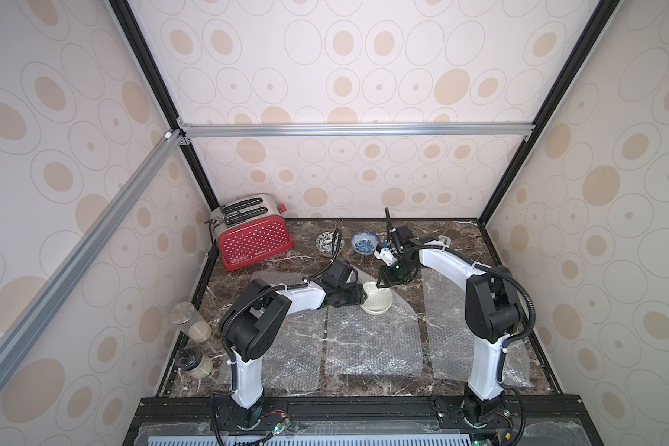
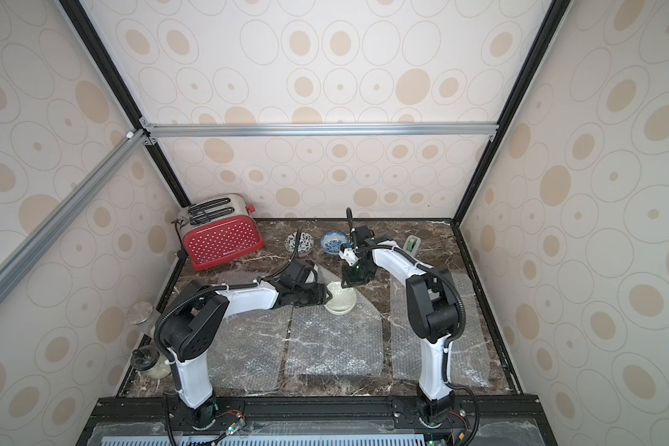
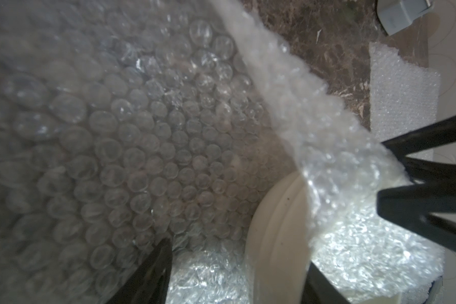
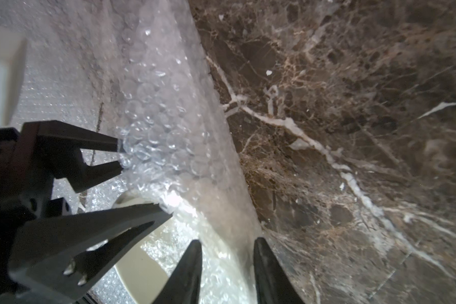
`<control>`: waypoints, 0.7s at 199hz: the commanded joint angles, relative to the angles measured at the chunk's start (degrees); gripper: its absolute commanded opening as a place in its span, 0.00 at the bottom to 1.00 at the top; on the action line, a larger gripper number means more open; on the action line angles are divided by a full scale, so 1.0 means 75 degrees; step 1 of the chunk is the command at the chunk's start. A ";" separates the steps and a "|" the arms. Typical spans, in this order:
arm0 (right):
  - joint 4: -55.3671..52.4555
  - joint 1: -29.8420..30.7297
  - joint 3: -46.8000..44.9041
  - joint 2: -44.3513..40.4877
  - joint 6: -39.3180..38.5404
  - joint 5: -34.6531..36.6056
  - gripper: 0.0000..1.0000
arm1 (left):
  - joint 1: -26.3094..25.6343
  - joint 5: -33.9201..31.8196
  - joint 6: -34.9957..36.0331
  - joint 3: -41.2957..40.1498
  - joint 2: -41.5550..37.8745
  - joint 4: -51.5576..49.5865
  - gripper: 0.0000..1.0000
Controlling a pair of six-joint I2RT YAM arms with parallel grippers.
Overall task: Wrap bowls in bubble wrap
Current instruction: Wrap the bowl in bubble wrap.
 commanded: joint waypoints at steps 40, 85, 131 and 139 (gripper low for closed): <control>-0.0246 0.0169 0.0062 0.0401 -0.0310 0.0887 0.32 | -0.0054 -0.0159 0.0141 0.0034 -0.0259 -0.0408 0.65; -0.0081 0.0188 -0.0146 0.0145 -0.0352 0.1221 0.13 | -0.0060 -0.0413 0.0207 -0.0037 -0.0635 -0.0674 0.66; 0.0004 0.0186 -0.0211 0.0024 -0.0456 0.1033 0.08 | 0.0242 -0.1041 0.0410 -0.0060 -0.1586 -0.1427 0.72; -0.0008 0.0183 -0.0223 0.0003 -0.0496 0.1004 0.07 | 0.0416 -0.0985 0.0401 -0.0115 -0.1718 -0.1460 0.73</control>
